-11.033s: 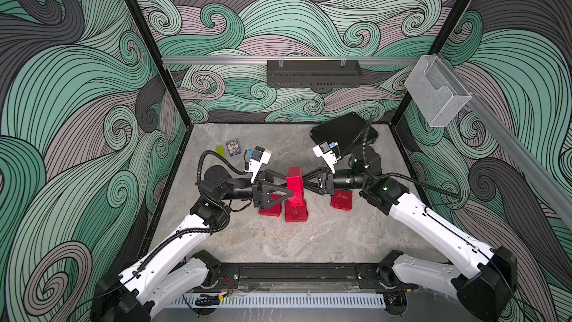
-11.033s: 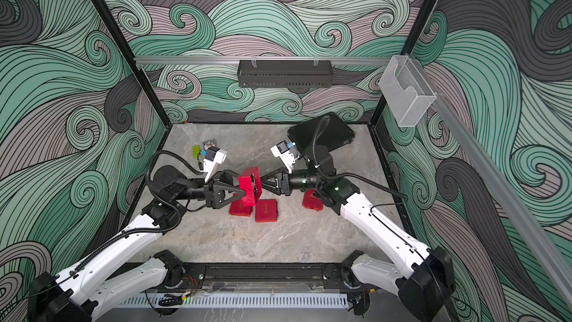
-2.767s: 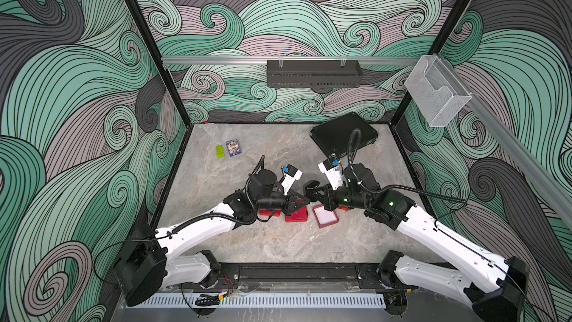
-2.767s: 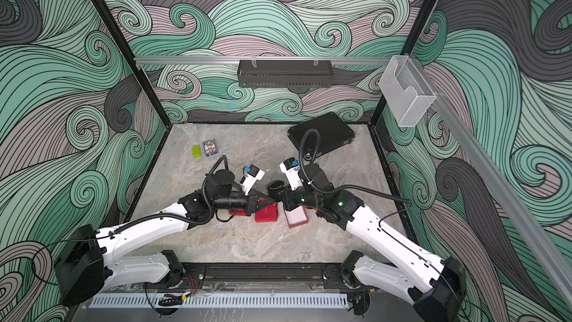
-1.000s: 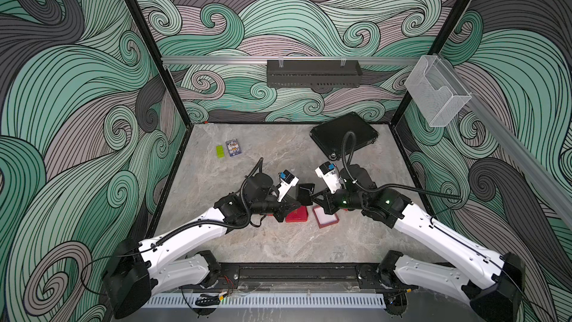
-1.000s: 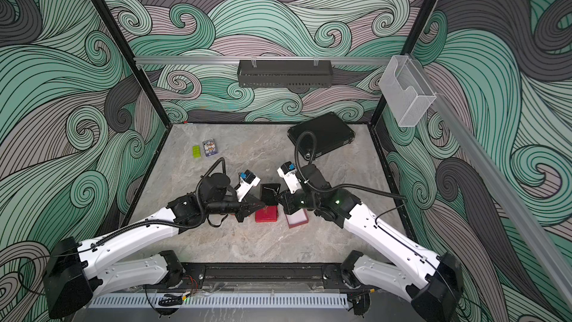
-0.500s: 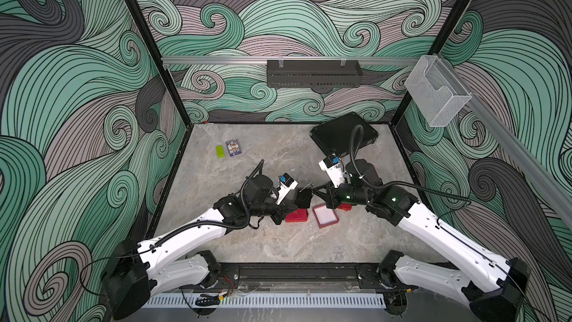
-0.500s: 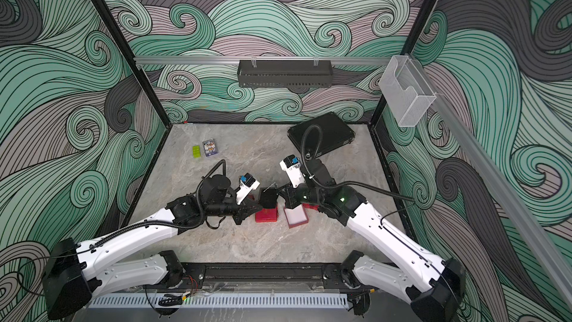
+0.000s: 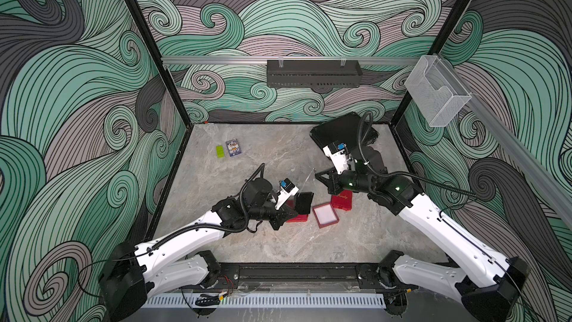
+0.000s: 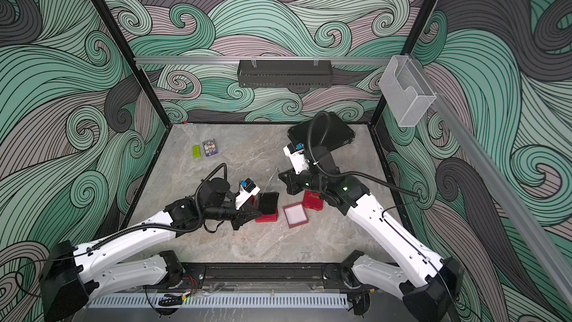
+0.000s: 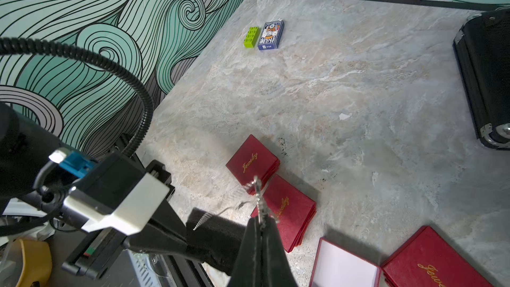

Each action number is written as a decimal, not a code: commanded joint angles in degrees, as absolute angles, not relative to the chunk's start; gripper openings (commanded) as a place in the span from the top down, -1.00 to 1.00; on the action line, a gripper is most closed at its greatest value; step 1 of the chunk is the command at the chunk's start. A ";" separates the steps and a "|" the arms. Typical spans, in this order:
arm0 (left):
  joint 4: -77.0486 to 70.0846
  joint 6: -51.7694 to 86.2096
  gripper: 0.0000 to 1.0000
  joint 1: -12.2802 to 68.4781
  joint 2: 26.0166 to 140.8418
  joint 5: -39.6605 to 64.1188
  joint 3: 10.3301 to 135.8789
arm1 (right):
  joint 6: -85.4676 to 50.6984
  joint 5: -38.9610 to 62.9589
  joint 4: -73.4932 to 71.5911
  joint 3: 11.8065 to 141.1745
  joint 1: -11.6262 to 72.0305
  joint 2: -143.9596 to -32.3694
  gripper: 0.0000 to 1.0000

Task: Take the necklace out of the lift-off lid jewelry box
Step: Pick up the necklace from the inner lining.

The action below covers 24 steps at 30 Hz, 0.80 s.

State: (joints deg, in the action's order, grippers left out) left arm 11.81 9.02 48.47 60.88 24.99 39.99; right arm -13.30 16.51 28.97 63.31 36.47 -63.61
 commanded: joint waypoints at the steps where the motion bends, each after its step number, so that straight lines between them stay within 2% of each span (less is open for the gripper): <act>1: 13.05 7.65 1.00 49.26 61.14 28.16 40.07 | -11.70 16.93 28.72 66.18 35.61 -64.36 1.00; 24: 13.28 7.88 1.00 51.48 62.80 30.42 39.81 | -10.10 19.63 28.91 74.41 29.15 -70.76 1.00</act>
